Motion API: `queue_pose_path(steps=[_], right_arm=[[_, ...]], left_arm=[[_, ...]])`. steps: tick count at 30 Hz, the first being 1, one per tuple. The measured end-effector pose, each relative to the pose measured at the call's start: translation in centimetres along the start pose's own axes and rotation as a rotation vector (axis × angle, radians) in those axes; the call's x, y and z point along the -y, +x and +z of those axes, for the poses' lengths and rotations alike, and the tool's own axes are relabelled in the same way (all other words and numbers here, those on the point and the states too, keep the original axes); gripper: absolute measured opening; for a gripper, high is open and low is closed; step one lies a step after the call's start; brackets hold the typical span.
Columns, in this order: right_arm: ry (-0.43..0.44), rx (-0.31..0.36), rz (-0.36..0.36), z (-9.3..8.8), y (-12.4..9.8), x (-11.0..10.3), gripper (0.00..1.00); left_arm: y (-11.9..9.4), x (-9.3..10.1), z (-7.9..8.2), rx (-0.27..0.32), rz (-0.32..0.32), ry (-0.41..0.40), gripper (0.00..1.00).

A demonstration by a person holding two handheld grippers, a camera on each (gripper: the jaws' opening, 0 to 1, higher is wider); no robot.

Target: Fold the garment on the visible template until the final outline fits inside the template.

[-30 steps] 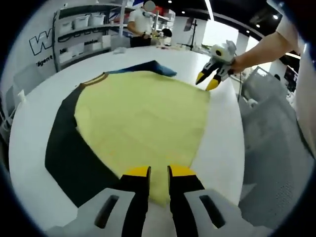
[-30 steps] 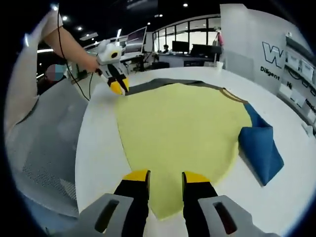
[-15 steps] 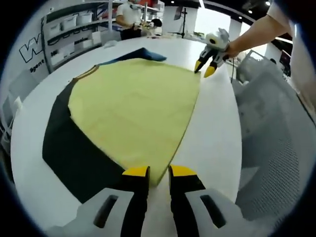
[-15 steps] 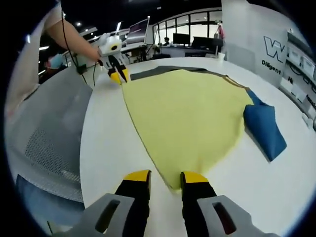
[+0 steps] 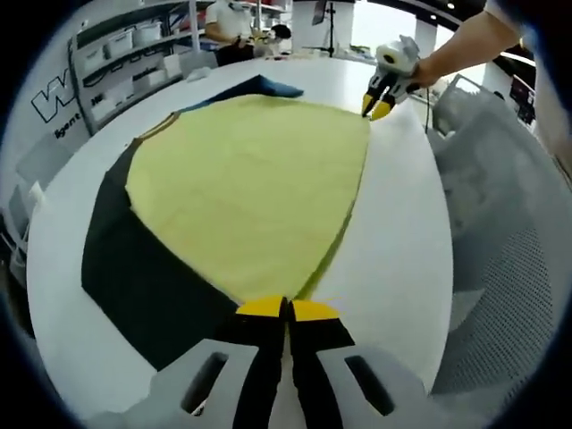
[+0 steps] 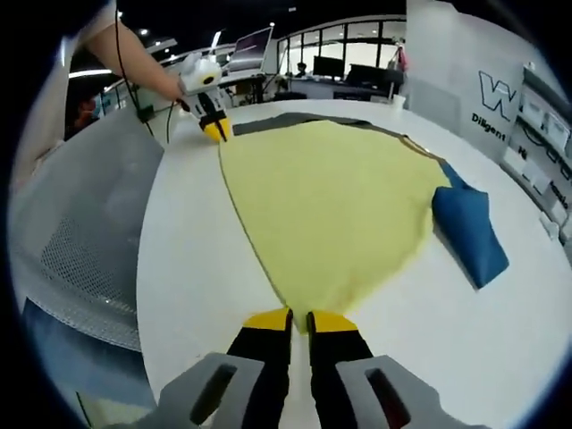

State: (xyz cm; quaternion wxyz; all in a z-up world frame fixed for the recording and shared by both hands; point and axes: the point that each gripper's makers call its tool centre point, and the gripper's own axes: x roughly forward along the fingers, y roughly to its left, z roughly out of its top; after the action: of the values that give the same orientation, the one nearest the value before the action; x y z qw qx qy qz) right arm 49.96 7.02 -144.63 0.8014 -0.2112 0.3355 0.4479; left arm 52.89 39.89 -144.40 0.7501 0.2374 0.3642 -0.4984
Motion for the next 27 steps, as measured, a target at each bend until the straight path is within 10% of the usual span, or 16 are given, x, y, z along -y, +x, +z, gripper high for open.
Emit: queue_pose_path(steps=[27], right_arm=[[-0.017, -0.048, 0.130, -1.9, -2.9, -8.4, 0.00]], left_arm=[[-2.4, 6.9, -3.4, -0.079, -0.024, -0.097, 0.01]])
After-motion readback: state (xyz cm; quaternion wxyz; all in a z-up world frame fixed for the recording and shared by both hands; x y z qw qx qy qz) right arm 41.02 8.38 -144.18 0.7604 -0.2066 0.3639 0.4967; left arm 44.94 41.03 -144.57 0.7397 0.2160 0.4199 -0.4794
